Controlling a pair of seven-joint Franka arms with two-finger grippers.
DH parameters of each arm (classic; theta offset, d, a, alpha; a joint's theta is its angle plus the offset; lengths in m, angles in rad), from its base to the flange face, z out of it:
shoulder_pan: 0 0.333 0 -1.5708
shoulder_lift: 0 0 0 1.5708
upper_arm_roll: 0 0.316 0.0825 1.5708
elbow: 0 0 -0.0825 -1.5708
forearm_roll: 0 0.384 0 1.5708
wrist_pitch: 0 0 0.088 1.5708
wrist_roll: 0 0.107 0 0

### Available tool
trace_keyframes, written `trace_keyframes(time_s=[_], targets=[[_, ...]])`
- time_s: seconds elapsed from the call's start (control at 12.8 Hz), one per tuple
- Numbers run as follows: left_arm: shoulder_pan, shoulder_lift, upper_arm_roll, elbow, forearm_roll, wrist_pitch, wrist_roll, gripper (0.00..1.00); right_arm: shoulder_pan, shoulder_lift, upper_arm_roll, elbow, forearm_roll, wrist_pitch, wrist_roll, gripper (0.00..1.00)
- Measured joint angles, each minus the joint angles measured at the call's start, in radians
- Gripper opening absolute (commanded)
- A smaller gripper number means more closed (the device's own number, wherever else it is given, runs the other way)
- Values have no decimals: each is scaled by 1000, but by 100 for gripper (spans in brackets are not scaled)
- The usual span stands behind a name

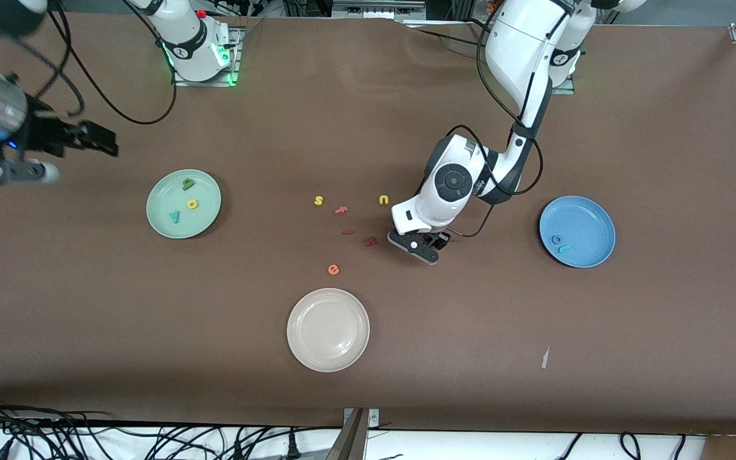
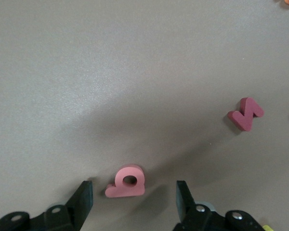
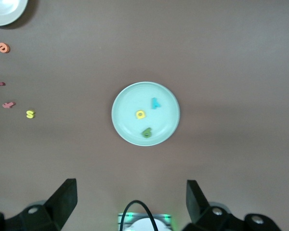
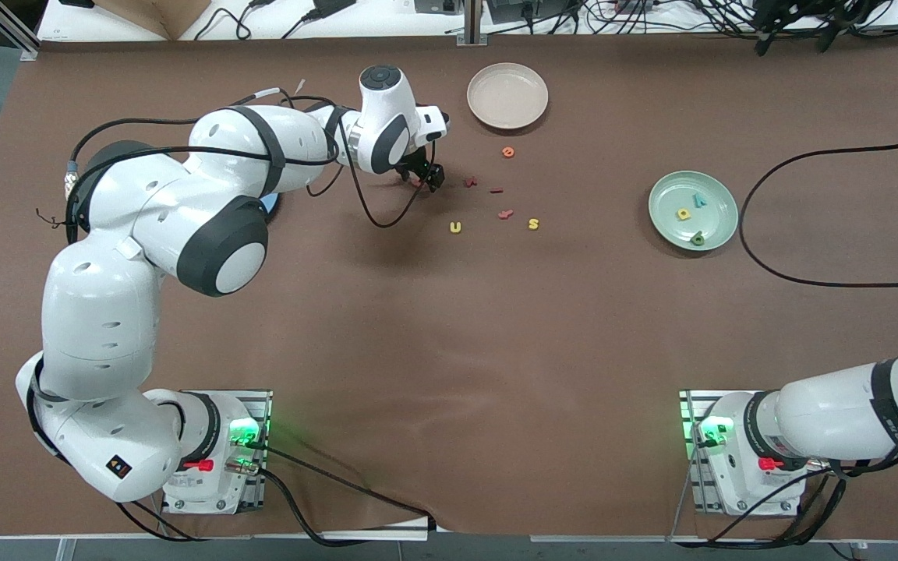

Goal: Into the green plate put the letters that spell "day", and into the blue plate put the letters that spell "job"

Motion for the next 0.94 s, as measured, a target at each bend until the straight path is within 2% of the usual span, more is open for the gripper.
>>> trace_keyframes(time_s=[0.16,0.31,0.47,0.55,0.7,0.94], targets=[[0,2,1,0,0,1,0,61,-11,-88,2,-1,-12,1,3,100],[0,4,1,1,0,1,0,59,-33,-124,-51,-20,12,89,0,100],[0,6,1,1,0,2,0,53,-46,-118,-96,-86,37,152,-15,100],[0,6,2,1,1,2,0,47,-50,-110,-100,-132,38,167,-16,100],[0,6,4,3,1,2,0,28,-49,-90,-94,-175,43,187,-16,100],[0,6,5,5,3,2,0,15,-41,-85,-68,-168,45,190,-16,100]])
